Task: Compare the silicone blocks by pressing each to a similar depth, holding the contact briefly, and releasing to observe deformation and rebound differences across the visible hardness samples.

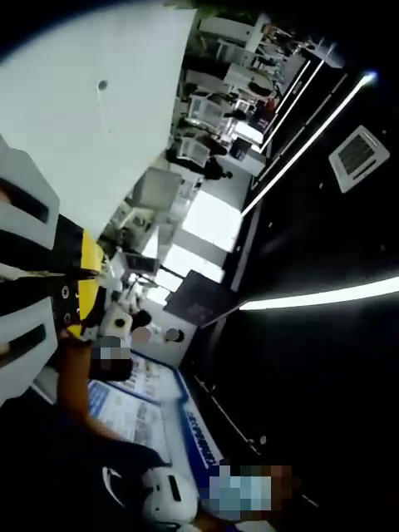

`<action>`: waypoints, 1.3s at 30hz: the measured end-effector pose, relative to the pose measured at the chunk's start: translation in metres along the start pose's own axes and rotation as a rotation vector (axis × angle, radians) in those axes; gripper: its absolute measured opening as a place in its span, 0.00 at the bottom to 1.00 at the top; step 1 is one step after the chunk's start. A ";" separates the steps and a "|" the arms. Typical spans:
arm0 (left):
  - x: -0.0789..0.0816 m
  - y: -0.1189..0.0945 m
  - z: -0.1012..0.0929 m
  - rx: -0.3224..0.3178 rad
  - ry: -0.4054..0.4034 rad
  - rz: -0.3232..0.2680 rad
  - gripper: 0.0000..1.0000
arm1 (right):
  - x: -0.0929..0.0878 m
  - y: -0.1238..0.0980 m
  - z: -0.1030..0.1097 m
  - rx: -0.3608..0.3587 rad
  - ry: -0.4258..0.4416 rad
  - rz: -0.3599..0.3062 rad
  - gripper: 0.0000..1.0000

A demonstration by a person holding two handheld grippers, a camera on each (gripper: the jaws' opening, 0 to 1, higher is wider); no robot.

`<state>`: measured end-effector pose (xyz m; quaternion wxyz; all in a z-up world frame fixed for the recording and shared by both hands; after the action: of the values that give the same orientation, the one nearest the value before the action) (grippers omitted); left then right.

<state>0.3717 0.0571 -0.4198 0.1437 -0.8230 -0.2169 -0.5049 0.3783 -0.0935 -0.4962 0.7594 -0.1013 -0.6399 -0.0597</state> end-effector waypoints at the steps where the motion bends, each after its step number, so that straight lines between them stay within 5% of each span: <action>1: -0.001 -0.001 -0.001 0.001 -0.004 0.003 0.00 | 0.000 0.004 0.002 0.016 0.000 0.006 0.96; 20: -0.005 -0.004 -0.018 -0.049 -0.024 -0.012 0.00 | 0.011 0.059 0.030 0.197 -0.040 0.018 0.90; 39: 0.008 -0.005 -0.034 -0.115 -0.072 -0.060 0.00 | 0.027 0.077 0.044 0.257 -0.038 -0.034 0.81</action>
<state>0.3468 0.0478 -0.3970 0.0728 -0.8408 -0.2172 -0.4905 0.3574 -0.0078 -0.4688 0.7527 0.0068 -0.6582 0.0118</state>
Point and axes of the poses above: the point that each gripper's makers call its tool centre point, and the gripper's own axes: y roughly forward along the fingers, z roughly to its left, x roughly out of its top, the point moved 1 cm from there along -y, roughly backward along the fingers, and after that the axes turned 12 degrees about x, right-handed, at the moved point
